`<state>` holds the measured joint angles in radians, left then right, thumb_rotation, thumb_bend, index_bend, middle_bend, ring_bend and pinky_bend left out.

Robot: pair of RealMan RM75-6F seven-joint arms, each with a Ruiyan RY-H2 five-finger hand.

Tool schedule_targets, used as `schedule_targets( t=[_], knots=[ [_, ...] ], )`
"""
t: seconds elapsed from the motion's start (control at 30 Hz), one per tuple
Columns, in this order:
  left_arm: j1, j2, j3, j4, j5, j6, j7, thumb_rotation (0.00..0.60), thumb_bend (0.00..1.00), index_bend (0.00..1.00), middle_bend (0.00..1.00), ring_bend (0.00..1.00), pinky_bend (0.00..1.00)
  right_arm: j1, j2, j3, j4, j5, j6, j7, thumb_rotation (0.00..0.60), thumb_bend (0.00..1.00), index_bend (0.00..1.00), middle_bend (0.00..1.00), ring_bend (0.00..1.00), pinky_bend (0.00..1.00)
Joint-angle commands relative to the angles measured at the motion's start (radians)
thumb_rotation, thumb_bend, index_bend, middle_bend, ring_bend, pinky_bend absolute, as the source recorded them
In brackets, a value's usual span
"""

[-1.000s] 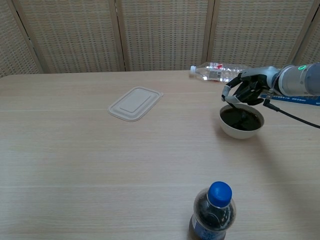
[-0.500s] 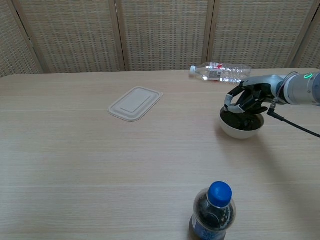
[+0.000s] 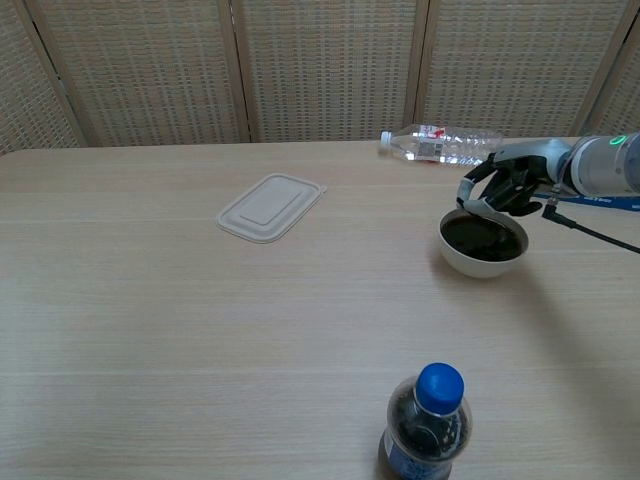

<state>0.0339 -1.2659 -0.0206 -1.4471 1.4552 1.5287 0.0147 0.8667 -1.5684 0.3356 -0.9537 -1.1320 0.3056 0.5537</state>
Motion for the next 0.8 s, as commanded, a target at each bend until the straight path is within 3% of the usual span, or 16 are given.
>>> schedule_targets(
  t=[0.03, 0.3, 0.63, 0.67, 0.73, 0.8],
  knots=[
    [0.002, 0.000, 0.001, 0.002, -0.001, 0.001, -0.001, 0.600, 0.37, 0.02, 0.00, 0.00, 0.00, 0.012, -0.014, 0.006, 0.018, -0.004, -0.010, 0.003, 0.600, 0.77, 0.70, 0.98, 0.96, 0.98],
    [0.005, -0.002, 0.001, 0.010, -0.009, -0.004, -0.008, 0.600, 0.37, 0.02, 0.00, 0.00, 0.00, 0.019, -0.025, 0.008, 0.009, -0.017, -0.010, 0.005, 0.600, 0.77, 0.70, 0.98, 0.96, 0.98],
    [-0.001, -0.009, 0.001, 0.016, -0.002, -0.009, -0.014, 0.600, 0.37, 0.02, 0.00, 0.00, 0.00, -0.030, 0.025, -0.013, -0.111, -0.044, 0.043, -0.001, 0.600, 0.76, 0.70, 0.97, 0.96, 0.98],
    [-0.002, -0.009, 0.001, 0.016, -0.001, -0.009, -0.014, 0.600, 0.37, 0.02, 0.00, 0.00, 0.00, -0.034, 0.028, -0.014, -0.118, -0.046, 0.051, -0.001, 0.600, 0.72, 0.70, 0.97, 0.96, 0.98],
    [-0.003, -0.011, 0.001, 0.015, 0.001, -0.009, -0.014, 0.600, 0.37, 0.02, 0.00, 0.00, 0.00, -0.043, 0.034, -0.016, -0.131, -0.050, 0.067, -0.002, 0.600, 0.54, 0.65, 0.96, 0.96, 0.98],
    [-0.004, -0.011, 0.000, 0.014, 0.002, -0.009, -0.013, 0.600, 0.37, 0.02, 0.00, 0.00, 0.00, -0.050, 0.040, -0.018, -0.140, -0.049, 0.076, -0.002, 0.600, 0.35, 0.56, 0.96, 0.96, 0.98]
  ],
)
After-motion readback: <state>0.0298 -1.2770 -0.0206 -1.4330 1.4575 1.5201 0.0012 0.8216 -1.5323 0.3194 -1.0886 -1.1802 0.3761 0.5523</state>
